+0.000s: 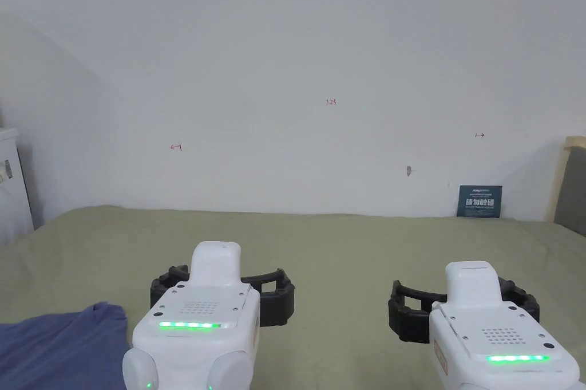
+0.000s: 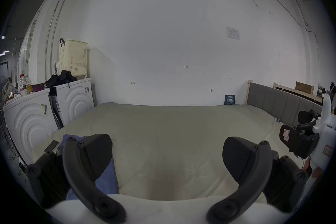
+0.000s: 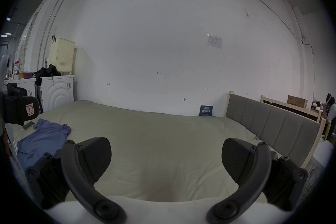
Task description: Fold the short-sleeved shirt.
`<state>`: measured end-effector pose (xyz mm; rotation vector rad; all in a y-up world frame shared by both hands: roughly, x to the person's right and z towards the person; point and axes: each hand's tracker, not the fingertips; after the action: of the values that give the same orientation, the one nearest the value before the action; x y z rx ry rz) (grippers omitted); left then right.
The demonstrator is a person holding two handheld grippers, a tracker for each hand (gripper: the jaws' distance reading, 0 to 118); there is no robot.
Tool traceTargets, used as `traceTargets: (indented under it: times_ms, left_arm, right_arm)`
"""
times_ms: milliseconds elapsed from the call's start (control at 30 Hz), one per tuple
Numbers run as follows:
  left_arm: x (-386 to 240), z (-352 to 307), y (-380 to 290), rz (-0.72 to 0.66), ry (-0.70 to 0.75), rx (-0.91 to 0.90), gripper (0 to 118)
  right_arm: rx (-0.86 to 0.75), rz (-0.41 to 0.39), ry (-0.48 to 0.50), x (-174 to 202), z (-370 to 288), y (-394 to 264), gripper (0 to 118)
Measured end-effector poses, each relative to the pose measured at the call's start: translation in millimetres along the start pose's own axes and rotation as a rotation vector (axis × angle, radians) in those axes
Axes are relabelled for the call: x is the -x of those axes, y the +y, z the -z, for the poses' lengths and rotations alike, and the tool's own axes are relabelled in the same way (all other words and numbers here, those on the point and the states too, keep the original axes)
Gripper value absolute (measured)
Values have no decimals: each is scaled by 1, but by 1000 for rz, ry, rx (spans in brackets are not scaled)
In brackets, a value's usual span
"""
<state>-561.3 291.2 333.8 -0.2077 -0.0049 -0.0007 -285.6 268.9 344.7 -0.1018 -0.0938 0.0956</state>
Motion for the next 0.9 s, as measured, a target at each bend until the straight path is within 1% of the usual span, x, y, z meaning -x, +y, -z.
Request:
traceTargets:
  times_ms: [67,100,133,167,200,233,267,300,367,467,567,700,733,833,900]
  left_arm:
    - [0,0,0,3,1,0,118]
    - [0,0,0,7,-1,5,118]
    - [0,-1,-1,10,-1,6,108]
    - [-1,-3,-2,13,6,-1,73]
    - [-2,-3,-3,21,10,-8,0]
    - [-3,0,-4,23,32,1,1]
    - [-2,3,-5,23,109,6,1]
    - [-3,3,-3,2,52,2,1]
    - [-1,5,-2,-27,24,21,1]
    - [-3,6,-2,-6,29,21,1]
    - [-7,7,0,-3,29,21,1]
    - [9,5,-1,2,49,21,1]
    - [16,3,-2,4,60,22,1]
    - [36,1,0,13,120,24,1]
    - [67,-6,-2,5,188,25,1]
  right_arm:
    - [2,-2,2,0,0,0,118]
    - [5,-1,3,1,1,-1,112]
    - [11,-1,-3,2,-1,0,93]
    - [11,-5,-14,4,-3,0,47]
    - [-7,-10,-18,4,-5,-1,0]
    - [-11,-19,-69,4,-2,-2,0]
    - [-37,0,-89,4,-1,-4,0]
    - [-27,-3,-55,0,-1,-4,0]
    - [-22,8,-51,-3,-2,-1,0]
    - [-20,-3,-62,-6,1,-2,0]
    - [-8,13,-59,-6,0,0,0]
    - [-1,-18,-52,2,4,-4,0]
    - [2,-24,-45,6,6,-5,0]
    - [13,-8,-2,25,12,-2,0]
    - [14,-9,59,47,18,1,0]
